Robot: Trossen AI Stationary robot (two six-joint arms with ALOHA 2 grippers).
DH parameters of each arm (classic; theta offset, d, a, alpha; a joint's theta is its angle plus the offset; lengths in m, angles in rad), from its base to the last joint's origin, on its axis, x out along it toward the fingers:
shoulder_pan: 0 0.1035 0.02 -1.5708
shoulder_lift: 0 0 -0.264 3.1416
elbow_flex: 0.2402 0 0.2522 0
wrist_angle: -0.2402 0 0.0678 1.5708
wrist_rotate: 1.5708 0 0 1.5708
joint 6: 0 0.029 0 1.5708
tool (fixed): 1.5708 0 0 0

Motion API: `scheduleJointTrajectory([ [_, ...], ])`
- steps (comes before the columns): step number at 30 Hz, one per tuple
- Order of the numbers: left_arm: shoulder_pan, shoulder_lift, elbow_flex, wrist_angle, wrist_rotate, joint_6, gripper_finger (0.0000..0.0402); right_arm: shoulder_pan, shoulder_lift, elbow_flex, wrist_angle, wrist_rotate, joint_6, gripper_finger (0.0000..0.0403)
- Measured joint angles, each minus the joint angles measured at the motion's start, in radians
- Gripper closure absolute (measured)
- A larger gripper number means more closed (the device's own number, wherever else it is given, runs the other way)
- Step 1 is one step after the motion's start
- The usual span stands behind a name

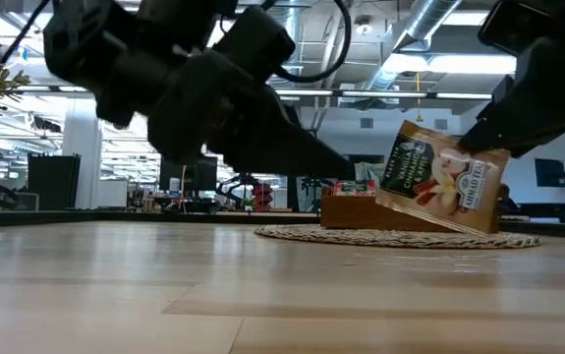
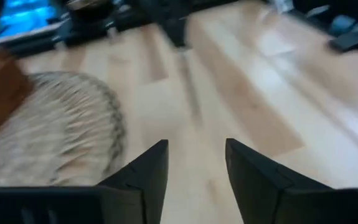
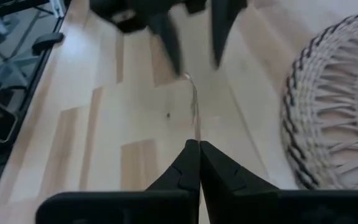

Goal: Pick & Place Tea
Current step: Put the brown tea bag into the middle section of the wooden organizer

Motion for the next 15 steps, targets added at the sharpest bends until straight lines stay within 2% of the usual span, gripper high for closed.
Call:
scheduleJointTrajectory([
  [3,0.000,0.061,0.000,0.119,0.063,-0.003,0.0240,0.004,0.000,0.000,0.001,0.036,-0.009,0.0402],
  [8,0.000,0.163,0.019,0.309,0.021,-0.031,0.0241,0.004,0.000,0.000,0.002,0.056,-0.010,0.0403],
  [11,0.001,0.191,0.067,0.288,-0.018,-0.048,0.0246,0.004,0.000,0.000,0.009,0.065,-0.012,0.0403],
  [15,0.000,0.204,0.139,0.137,-0.022,-0.052,0.0264,0.004,0.000,0.000,0.031,0.084,-0.023,0.0403],
])
